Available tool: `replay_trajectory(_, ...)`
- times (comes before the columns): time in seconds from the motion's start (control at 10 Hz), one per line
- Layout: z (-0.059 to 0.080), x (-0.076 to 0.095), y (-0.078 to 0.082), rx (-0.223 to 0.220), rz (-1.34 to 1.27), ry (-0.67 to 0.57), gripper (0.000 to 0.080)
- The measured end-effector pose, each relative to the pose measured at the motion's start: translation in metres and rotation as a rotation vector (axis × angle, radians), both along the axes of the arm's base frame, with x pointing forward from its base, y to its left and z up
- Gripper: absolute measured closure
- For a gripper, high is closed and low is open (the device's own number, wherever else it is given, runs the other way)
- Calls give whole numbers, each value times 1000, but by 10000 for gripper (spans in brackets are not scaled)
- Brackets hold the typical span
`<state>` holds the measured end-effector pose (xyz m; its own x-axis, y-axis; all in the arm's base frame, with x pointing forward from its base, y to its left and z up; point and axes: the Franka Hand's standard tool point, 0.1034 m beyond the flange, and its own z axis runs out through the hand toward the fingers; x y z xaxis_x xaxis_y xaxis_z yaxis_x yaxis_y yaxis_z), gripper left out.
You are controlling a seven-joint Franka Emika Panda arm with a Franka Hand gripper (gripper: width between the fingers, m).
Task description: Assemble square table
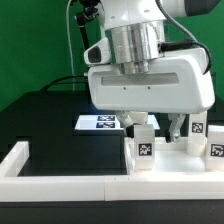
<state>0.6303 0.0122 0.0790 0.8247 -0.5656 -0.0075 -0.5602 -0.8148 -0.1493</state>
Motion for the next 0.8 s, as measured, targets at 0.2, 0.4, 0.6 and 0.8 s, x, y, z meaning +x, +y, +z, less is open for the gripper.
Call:
replay_trajectory(0.2, -3, 1, -5, -62, 391, -46, 150)
replay_trajectory(0.4, -4, 1, -3, -61, 375, -49, 150)
replay_trajectory(0.6, -4, 1, -2, -52, 279, -38, 410)
replay_trajectory(0.8, -6, 0, -7, -46, 155, -22, 499)
